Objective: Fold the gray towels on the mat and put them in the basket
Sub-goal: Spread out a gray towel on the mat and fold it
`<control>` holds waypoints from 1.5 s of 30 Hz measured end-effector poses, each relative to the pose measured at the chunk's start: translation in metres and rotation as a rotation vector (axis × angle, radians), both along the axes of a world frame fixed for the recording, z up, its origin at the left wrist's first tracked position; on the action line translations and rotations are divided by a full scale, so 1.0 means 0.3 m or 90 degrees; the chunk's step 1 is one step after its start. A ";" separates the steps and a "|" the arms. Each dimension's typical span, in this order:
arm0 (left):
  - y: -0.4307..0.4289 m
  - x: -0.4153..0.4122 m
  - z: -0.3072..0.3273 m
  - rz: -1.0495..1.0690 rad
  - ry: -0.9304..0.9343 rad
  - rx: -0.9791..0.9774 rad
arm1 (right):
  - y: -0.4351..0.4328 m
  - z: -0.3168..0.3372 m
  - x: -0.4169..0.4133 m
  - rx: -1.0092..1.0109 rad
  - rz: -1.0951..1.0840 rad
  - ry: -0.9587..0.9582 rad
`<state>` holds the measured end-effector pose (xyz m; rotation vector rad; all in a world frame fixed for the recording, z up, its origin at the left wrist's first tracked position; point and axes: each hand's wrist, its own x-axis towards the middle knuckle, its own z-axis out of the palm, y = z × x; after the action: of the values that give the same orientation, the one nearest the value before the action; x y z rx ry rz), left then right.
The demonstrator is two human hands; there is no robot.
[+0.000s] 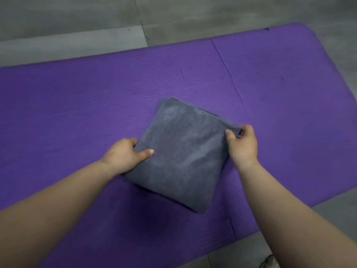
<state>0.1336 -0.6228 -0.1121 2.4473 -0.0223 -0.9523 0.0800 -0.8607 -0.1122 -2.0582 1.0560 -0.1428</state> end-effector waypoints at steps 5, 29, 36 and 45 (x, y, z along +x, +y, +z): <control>0.236 -0.172 -0.026 -0.167 -0.384 -0.043 | 0.138 0.000 -0.101 -0.380 0.415 -0.102; 0.163 -0.088 0.097 -0.186 0.151 -0.316 | 0.122 0.174 -0.093 0.249 0.699 0.326; 0.058 0.006 0.066 0.111 -0.033 -0.364 | 0.051 0.153 -0.074 -0.091 0.672 0.182; -0.127 0.100 0.032 0.000 -0.167 -0.148 | 0.001 0.054 -0.040 -0.277 0.526 0.294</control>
<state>0.1636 -0.6610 -0.1025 2.3363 -0.2111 -0.5863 0.0680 -0.8603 -0.0959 -2.8433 0.3461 0.5932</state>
